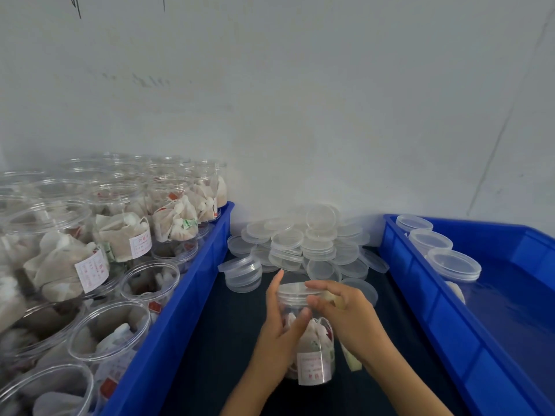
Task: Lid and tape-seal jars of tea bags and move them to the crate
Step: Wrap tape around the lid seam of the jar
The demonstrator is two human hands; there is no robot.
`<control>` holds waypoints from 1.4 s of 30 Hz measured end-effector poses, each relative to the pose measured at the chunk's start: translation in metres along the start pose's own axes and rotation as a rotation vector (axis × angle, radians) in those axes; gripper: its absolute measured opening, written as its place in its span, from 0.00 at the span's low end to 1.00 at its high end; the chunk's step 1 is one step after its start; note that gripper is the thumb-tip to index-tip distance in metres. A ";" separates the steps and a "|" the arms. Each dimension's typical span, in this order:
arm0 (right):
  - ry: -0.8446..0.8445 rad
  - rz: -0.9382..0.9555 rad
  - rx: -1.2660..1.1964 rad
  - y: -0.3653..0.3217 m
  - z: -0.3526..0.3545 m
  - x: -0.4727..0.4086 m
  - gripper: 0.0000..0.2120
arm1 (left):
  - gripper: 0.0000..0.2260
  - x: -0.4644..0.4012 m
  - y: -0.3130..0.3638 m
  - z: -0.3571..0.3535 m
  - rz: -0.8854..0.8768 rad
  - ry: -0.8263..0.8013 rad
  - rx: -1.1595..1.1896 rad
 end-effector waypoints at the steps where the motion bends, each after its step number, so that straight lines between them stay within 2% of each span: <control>1: 0.013 -0.006 -0.004 0.001 -0.001 0.000 0.11 | 0.29 -0.001 0.001 -0.003 0.022 0.048 0.034; 5: -0.002 -0.004 0.046 0.001 -0.004 -0.001 0.12 | 0.26 -0.008 0.004 -0.009 0.037 0.260 0.089; 7: -0.051 -0.006 0.092 -0.002 -0.001 -0.002 0.13 | 0.26 -0.010 0.003 -0.009 0.043 0.305 0.087; 12: -0.201 0.021 0.442 -0.015 0.019 0.000 0.18 | 0.29 -0.016 -0.002 -0.001 0.086 0.356 -0.025; 16: -0.292 -0.011 0.563 -0.022 0.028 0.003 0.06 | 0.31 -0.017 -0.002 0.002 0.060 0.313 -0.144; 19: -0.317 -0.002 0.664 -0.027 0.031 0.004 0.04 | 0.28 -0.016 0.000 0.008 0.045 0.286 -0.184; 23: -0.291 -0.057 0.773 -0.024 0.028 0.006 0.10 | 0.31 -0.016 0.003 0.019 0.035 0.272 -0.214; 26: -0.218 -0.080 0.807 -0.018 0.025 0.003 0.12 | 0.29 -0.015 0.004 0.023 0.035 0.245 -0.199; 32: -0.214 0.021 0.872 -0.011 0.019 -0.004 0.16 | 0.27 -0.018 0.003 0.026 0.088 0.234 -0.105; 36: -0.240 0.063 0.865 -0.006 0.017 -0.007 0.16 | 0.25 -0.017 0.003 0.026 0.119 0.170 -0.024; 42: -0.170 0.174 0.929 -0.008 0.015 -0.005 0.17 | 0.27 -0.015 0.004 0.023 0.180 0.071 0.138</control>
Point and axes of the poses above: each hand's wrist, its own x-axis away from the middle knuckle, its own z-axis out of the back of the hand, y = z × x, the point moved 3 cm from there along -x, towards the middle knuckle, and after that the axes turned 7 degrees about -x, right-handed, at the moved point
